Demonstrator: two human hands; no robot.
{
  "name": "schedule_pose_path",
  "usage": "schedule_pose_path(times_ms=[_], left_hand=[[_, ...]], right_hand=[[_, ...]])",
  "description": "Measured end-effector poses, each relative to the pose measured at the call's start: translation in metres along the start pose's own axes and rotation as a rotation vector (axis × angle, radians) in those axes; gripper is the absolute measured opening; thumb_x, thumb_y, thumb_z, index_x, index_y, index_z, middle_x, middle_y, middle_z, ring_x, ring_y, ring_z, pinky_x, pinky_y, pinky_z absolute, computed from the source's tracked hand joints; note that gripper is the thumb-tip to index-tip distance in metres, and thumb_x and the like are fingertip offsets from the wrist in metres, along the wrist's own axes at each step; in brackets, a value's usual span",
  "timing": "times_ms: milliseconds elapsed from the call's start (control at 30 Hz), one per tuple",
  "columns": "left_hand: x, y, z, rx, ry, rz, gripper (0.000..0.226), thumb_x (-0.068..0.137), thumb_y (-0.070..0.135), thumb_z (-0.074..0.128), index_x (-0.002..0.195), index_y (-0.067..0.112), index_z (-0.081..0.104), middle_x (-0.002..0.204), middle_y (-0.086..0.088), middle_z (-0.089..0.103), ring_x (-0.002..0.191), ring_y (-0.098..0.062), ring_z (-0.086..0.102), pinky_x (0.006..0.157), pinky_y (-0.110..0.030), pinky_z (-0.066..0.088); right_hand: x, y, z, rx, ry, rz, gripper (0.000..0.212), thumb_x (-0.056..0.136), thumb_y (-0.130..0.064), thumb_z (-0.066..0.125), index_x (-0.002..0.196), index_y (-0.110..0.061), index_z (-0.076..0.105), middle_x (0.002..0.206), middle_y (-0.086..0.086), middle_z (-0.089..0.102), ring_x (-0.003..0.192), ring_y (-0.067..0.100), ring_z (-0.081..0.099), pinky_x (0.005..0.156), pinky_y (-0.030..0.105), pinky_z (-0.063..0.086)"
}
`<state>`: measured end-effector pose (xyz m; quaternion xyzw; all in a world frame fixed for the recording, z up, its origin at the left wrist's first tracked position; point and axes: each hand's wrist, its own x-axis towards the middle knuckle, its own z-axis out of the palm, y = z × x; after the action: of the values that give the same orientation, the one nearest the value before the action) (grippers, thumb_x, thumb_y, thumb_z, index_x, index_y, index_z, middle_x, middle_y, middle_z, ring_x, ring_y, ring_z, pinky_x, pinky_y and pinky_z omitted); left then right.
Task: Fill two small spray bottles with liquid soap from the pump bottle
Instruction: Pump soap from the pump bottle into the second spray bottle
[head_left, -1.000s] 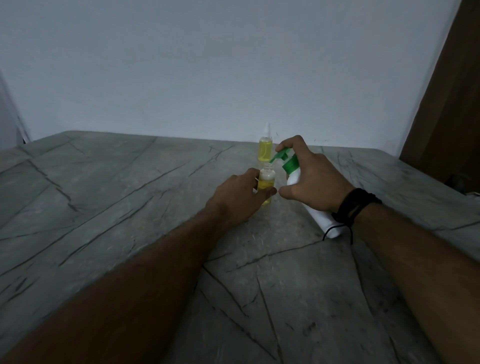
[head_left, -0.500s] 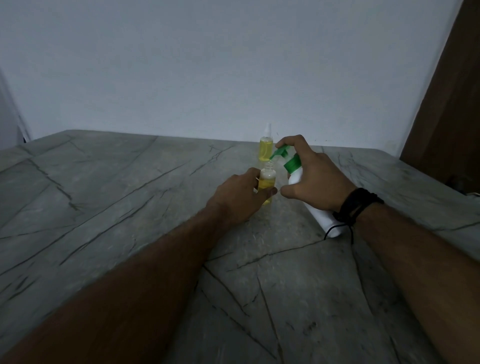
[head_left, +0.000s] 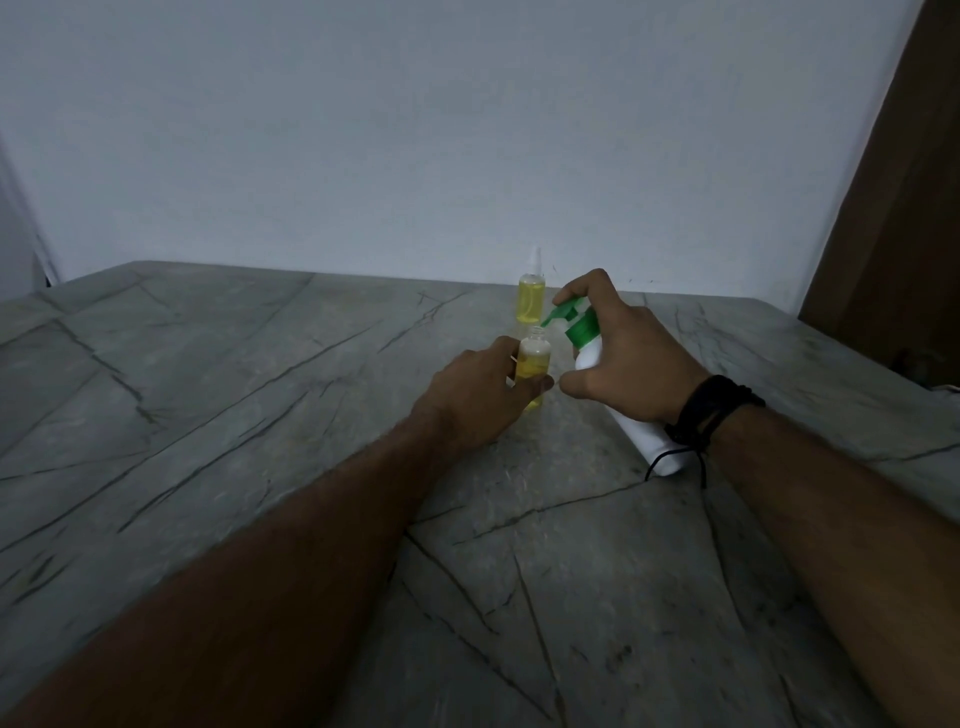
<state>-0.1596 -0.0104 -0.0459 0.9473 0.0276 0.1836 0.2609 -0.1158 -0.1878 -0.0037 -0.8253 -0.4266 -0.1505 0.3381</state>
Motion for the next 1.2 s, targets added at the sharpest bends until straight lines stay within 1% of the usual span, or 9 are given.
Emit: schedule_pose_path(times_ms=[100,233,467,567,700,867,1033,1133,1200], left_hand=[[0.0,-0.001,0.0,-0.003,0.007,0.002,0.054,0.091,0.056,0.055,0.133,0.024,0.047,0.125,0.0,0.064,0.103,-0.018,0.062,0.087,-0.037,0.053],[0.0,-0.001,0.001,0.001,0.015,0.004,0.054,0.091,0.056,0.055,0.134,0.025,0.047,0.124,0.0,0.064,0.102,-0.017,0.061,0.086,-0.035,0.052],[0.001,0.0,0.001,0.0,0.005,-0.001,0.053,0.091,0.056,0.055,0.133,0.024,0.047,0.125,0.0,0.063,0.094,-0.012,0.058,0.083,-0.033,0.052],[0.0,-0.001,0.001,-0.007,0.004,-0.003,0.055,0.09,0.059,0.054,0.132,0.026,0.047,0.123,0.001,0.064,0.099,-0.015,0.061,0.086,-0.037,0.053],[0.0,-0.003,0.001,0.007,0.008,0.009,0.054,0.089,0.062,0.053,0.131,0.028,0.047,0.12,0.004,0.065,0.099,-0.015,0.061,0.087,-0.039,0.053],[-0.001,-0.005,0.0,0.013,0.0,0.02,0.054,0.087,0.064,0.052,0.13,0.031,0.047,0.118,0.004,0.065,0.1,-0.015,0.061,0.088,-0.038,0.052],[-0.004,-0.006,-0.004,0.027,0.005,0.026,0.056,0.087,0.063,0.055,0.131,0.03,0.048,0.118,0.006,0.066,0.097,-0.011,0.059,0.087,-0.036,0.052],[-0.008,-0.006,-0.01,0.001,0.012,0.023,0.056,0.087,0.059,0.058,0.133,0.027,0.048,0.12,0.009,0.063,0.098,-0.009,0.056,0.087,-0.034,0.05],[-0.01,-0.007,-0.015,-0.053,0.056,0.015,0.051,0.089,0.054,0.059,0.13,0.025,0.05,0.117,0.012,0.061,0.099,-0.008,0.056,0.084,-0.029,0.046]], right_hand=[[0.001,0.001,0.0,0.003,0.002,0.009,0.069,0.069,-0.012,0.079,0.126,-0.023,0.043,0.079,-0.014,0.058,0.067,0.009,0.06,0.06,0.026,0.044],[0.0,0.003,0.001,0.0,0.007,-0.016,0.076,0.068,-0.013,0.079,0.132,-0.029,0.041,0.083,-0.012,0.062,0.068,0.011,0.063,0.06,0.025,0.048],[0.002,0.007,0.002,0.006,0.017,0.009,0.071,0.068,-0.015,0.08,0.126,-0.027,0.042,0.084,-0.014,0.06,0.07,0.01,0.062,0.062,0.026,0.045],[0.002,0.012,0.002,0.026,0.1,0.003,0.078,0.069,-0.016,0.079,0.134,-0.031,0.039,0.089,-0.009,0.063,0.071,0.013,0.064,0.064,0.028,0.05],[0.002,0.022,0.006,0.063,0.345,0.013,0.086,0.073,-0.016,0.078,0.144,-0.028,0.032,0.098,-0.002,0.063,0.073,0.014,0.061,0.065,0.027,0.049],[0.004,0.042,0.009,0.059,0.537,0.139,0.066,0.077,-0.033,0.078,0.129,-0.013,0.044,0.107,0.008,0.061,0.097,0.028,0.06,0.085,0.046,0.052],[0.005,0.052,0.012,0.075,0.619,0.182,0.078,0.076,-0.044,0.082,0.131,-0.006,0.041,0.125,0.011,0.049,0.116,0.026,0.048,0.093,0.03,0.04],[0.006,0.057,0.018,0.042,0.66,0.151,0.089,0.074,-0.058,0.077,0.133,-0.005,0.039,0.128,0.012,0.041,0.119,0.026,0.042,0.099,0.033,0.038],[0.005,0.062,0.022,-0.007,0.651,0.156,0.094,0.073,-0.059,0.077,0.139,-0.006,0.036,0.132,0.014,0.038,0.121,0.026,0.038,0.1,0.033,0.035]])
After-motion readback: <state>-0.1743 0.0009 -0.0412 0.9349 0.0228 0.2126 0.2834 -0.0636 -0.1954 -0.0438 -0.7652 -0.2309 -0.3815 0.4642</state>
